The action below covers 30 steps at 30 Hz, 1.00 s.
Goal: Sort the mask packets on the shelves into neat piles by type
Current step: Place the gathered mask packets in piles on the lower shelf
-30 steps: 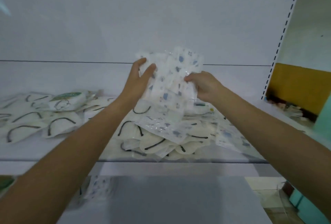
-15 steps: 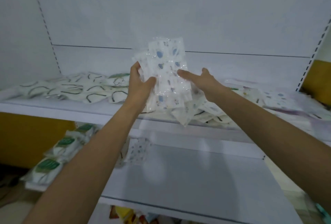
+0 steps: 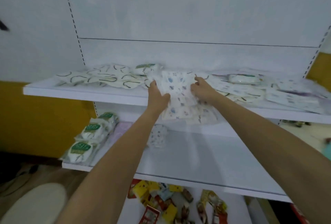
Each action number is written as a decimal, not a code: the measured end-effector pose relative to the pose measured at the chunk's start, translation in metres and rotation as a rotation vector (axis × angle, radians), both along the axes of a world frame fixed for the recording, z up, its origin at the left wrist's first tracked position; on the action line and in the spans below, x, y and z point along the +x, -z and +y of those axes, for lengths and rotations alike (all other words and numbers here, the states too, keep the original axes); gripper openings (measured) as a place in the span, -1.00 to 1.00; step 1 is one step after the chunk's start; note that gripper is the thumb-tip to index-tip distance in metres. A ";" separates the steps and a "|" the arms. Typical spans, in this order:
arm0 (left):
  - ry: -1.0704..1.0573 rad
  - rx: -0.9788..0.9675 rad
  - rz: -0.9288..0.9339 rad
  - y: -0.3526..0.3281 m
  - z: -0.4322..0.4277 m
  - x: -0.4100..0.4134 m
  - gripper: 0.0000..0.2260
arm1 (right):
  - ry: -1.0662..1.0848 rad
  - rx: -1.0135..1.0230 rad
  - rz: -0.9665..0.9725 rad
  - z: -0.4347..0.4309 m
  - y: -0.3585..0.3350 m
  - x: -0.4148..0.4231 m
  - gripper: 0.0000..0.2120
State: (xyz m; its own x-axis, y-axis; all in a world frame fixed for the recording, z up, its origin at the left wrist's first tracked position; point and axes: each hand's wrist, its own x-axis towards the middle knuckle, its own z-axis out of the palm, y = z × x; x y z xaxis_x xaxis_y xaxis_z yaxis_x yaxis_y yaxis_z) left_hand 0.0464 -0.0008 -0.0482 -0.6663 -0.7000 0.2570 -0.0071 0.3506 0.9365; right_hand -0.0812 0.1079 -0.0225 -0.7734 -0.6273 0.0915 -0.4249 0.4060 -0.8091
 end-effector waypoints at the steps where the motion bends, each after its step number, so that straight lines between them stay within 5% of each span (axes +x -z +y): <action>1: 0.009 -0.018 -0.026 -0.001 -0.002 0.001 -0.37 | -0.015 0.044 0.033 0.000 0.000 -0.002 -0.41; 5: 0.073 -0.087 -0.040 -0.001 -0.001 0.006 -0.24 | -0.118 0.177 0.157 0.003 0.004 -0.007 -0.33; 8: 0.091 -0.093 -0.090 0.008 0.000 0.009 -0.32 | -0.138 0.221 0.250 0.006 0.003 -0.007 -0.31; 12: 0.086 -0.030 -0.048 0.027 0.011 0.012 -0.35 | 0.111 0.410 0.614 0.018 0.002 -0.004 -0.25; 18: 0.077 -0.050 0.037 0.044 0.031 0.007 -0.37 | 0.267 0.459 0.650 0.042 0.013 0.012 -0.48; 26: 0.169 -0.013 0.088 0.058 0.046 0.007 -0.36 | 0.062 -0.047 -0.009 0.057 0.017 0.035 -0.47; 30: 0.176 0.072 0.188 0.064 0.051 0.014 -0.35 | 0.078 -0.199 -0.011 0.060 0.034 0.051 -0.49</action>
